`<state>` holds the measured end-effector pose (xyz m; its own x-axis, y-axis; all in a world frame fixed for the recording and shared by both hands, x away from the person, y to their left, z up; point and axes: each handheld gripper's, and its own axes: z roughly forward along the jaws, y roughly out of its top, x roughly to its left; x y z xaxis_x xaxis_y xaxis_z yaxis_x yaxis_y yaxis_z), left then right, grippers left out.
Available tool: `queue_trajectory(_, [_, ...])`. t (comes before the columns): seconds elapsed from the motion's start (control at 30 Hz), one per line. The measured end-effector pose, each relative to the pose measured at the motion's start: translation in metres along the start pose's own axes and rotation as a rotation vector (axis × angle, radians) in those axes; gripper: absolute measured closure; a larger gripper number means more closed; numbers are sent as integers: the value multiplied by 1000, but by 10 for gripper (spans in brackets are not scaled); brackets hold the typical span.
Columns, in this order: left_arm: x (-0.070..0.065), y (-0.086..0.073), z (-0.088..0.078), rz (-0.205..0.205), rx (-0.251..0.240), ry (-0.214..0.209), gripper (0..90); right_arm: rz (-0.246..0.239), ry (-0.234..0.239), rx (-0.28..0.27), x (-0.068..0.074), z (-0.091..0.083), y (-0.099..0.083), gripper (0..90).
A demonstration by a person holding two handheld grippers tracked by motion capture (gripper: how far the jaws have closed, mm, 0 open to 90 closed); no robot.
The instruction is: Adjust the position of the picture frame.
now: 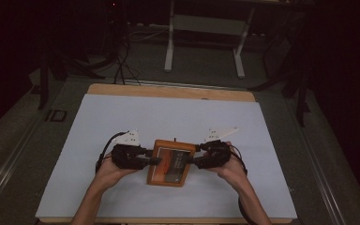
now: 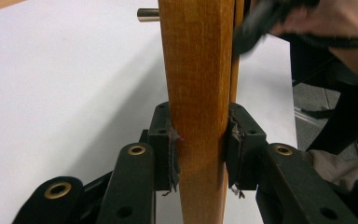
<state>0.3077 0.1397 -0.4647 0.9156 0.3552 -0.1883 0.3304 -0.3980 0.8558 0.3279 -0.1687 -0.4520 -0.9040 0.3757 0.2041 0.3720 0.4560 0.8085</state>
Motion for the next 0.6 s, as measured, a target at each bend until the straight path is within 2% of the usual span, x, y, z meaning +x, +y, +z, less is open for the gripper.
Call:
queue_trajectory(0.13, [2, -6, -2, -30, -12, 3, 676, 30, 36, -14, 2, 12, -17, 579])
queue_trajectory(0.27, [4, -10, -3, -47, -22, 0, 675, 41, 44, -12, 2, 15, -21, 607])
queue_trajectory(0.33, [7, -14, -3, -59, -36, -12, 676, 59, 75, -43, 0, 14, -24, 638])
queue_trajectory(0.4, [8, -15, -3, -65, -40, -16, 676, 75, 85, -57, -1, 15, -26, 646])
queue_trajectory(0.47, [13, -18, -1, -105, -52, -42, 677, 92, 92, -70, -3, 15, -26, 651])
queue_trajectory(0.5, [13, -18, -1, -105, -52, -42, 678, 99, 96, -74, -4, 14, -26, 653])
queue_trajectory(0.53, [15, -19, 2, -126, -54, -55, 678, 103, 95, -76, -4, 14, -27, 654])
queue_trajectory(0.57, [15, -19, 2, -126, -54, -55, 678, 103, 95, -76, -4, 14, -27, 654])
queue_trajectory(0.6, [17, -18, 5, -144, -56, -60, 678, 115, 90, -74, -6, 12, -27, 652])
